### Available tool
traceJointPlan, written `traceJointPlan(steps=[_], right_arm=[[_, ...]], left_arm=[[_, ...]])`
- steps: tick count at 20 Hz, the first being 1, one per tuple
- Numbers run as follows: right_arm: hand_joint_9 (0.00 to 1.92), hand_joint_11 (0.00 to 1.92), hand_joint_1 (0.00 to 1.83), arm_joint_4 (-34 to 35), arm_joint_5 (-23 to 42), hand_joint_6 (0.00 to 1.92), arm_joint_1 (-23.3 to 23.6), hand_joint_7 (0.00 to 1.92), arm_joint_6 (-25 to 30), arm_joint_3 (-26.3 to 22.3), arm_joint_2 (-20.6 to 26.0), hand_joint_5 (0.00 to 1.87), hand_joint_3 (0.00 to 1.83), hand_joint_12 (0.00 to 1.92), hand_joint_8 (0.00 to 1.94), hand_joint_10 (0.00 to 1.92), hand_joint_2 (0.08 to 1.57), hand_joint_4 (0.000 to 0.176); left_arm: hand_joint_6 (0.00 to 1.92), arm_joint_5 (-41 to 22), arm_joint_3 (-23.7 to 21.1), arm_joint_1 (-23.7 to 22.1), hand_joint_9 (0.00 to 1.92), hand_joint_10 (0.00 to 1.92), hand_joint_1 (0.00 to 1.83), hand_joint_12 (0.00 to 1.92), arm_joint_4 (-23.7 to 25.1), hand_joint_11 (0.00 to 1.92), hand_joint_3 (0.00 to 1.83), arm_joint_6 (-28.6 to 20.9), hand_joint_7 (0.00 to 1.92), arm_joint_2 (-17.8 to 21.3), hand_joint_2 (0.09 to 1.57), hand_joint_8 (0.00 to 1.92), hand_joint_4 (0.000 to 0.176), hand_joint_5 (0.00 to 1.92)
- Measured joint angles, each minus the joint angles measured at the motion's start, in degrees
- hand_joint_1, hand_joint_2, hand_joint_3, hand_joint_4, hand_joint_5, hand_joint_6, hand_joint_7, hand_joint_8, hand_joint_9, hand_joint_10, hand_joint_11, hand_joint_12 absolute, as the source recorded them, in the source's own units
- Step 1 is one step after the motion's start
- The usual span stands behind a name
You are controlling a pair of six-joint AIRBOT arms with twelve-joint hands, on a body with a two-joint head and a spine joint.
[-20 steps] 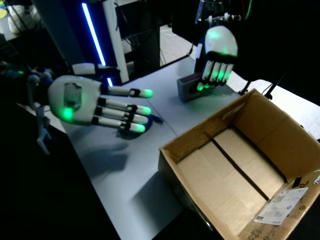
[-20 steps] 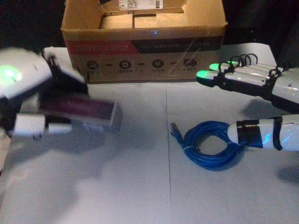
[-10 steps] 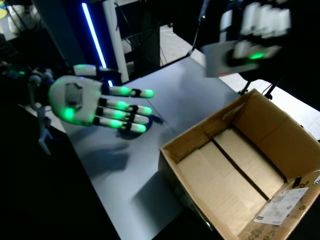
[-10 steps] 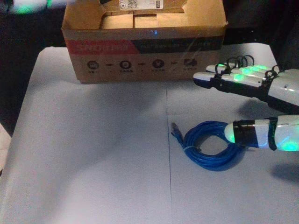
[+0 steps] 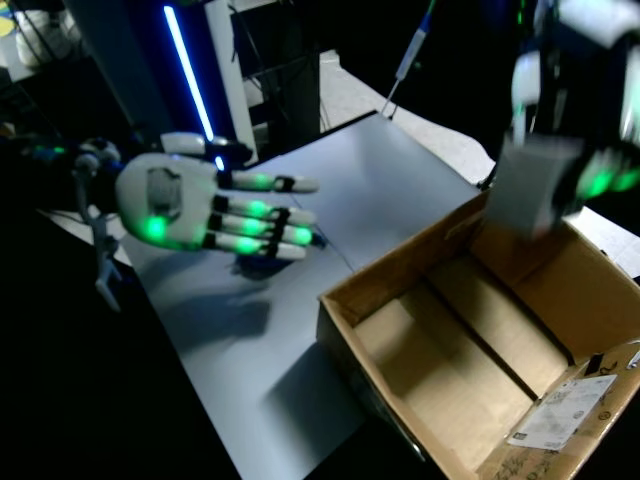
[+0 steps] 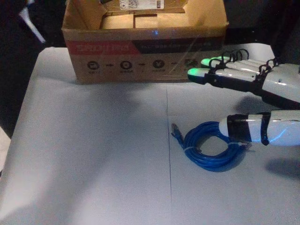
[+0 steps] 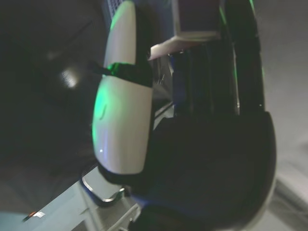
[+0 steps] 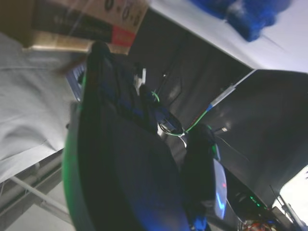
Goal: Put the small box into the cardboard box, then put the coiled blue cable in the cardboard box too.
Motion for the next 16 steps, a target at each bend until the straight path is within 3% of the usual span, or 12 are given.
traceJointPlan(steps=[1,2,3,5,7,11,14,16], right_arm=[[0.0,0.0,0.04,-0.3,-0.1,0.0,0.0,0.0,0.0,0.1,-0.2,0.07,0.01,0.0,0.0,0.0,1.33,0.176],[0.0,0.0,0.03,-0.6,-0.2,0.0,0.0,0.0,0.0,0.2,-0.4,0.06,0.01,0.0,0.0,0.0,1.34,0.176],[0.0,0.0,0.05,-0.7,-0.3,0.0,0.0,0.0,0.0,0.2,-0.5,0.07,0.0,0.0,0.0,0.0,1.34,0.176],[0.0,0.0,0.02,-0.7,-0.2,0.0,0.0,0.0,0.1,0.2,-0.5,0.06,0.0,0.0,0.0,0.0,1.35,0.176],[0.0,0.0,0.05,-0.7,-0.2,0.01,0.0,0.0,0.6,0.2,-0.5,0.08,0.0,0.0,0.0,0.0,1.35,0.176],[0.0,0.0,0.16,-0.6,-0.2,0.0,0.0,0.0,1.9,0.2,0.0,0.08,0.0,0.0,0.0,0.0,1.3,0.176],[0.0,0.0,0.19,-0.1,-0.3,0.0,0.0,0.0,2.0,0.2,0.8,0.06,0.0,0.0,0.0,0.0,1.25,0.176],[0.0,0.0,0.33,0.8,-0.2,0.01,0.0,0.0,2.0,0.2,1.2,0.08,0.0,0.0,0.0,0.0,1.18,0.176]], left_arm=[[0.04,1.2,0.5,0.0,0.52,0.07,0.93,1.19,0.5,0.12,0.0,-0.9,0.53,-0.7,1.04,0.03,0.114,0.53],[0.0,2.1,0.4,0.0,0.16,0.0,0.81,0.47,1.5,0.0,0.0,-1.2,0.2,-0.7,0.97,0.0,0.176,0.28],[0.0,2.4,0.3,0.0,0.01,0.0,0.73,0.14,1.7,0.0,0.0,-1.2,0.03,-0.6,0.91,0.0,0.176,0.14],[0.0,2.1,-0.2,0.0,0.0,0.0,0.64,0.0,2.7,0.0,0.0,-1.2,0.0,0.5,0.91,0.0,0.176,0.03],[0.0,1.7,-2.6,-0.1,0.0,0.0,0.63,0.0,3.3,0.0,0.0,-1.2,0.0,3.6,0.91,0.0,0.176,0.01],[0.01,-1.0,-10.1,0.1,0.0,0.0,0.58,0.0,9.2,0.0,0.0,-1.2,0.0,11.5,0.9,0.0,0.176,0.02],[0.01,-5.8,-17.3,5.4,0.0,0.0,0.57,0.0,11.3,0.0,0.0,-1.2,0.0,19.8,0.89,0.0,0.176,0.05],[0.01,-6.5,-20.7,9.8,0.0,0.0,0.55,0.0,11.6,0.0,0.0,-1.2,0.0,23.8,0.86,0.0,0.176,0.04]])
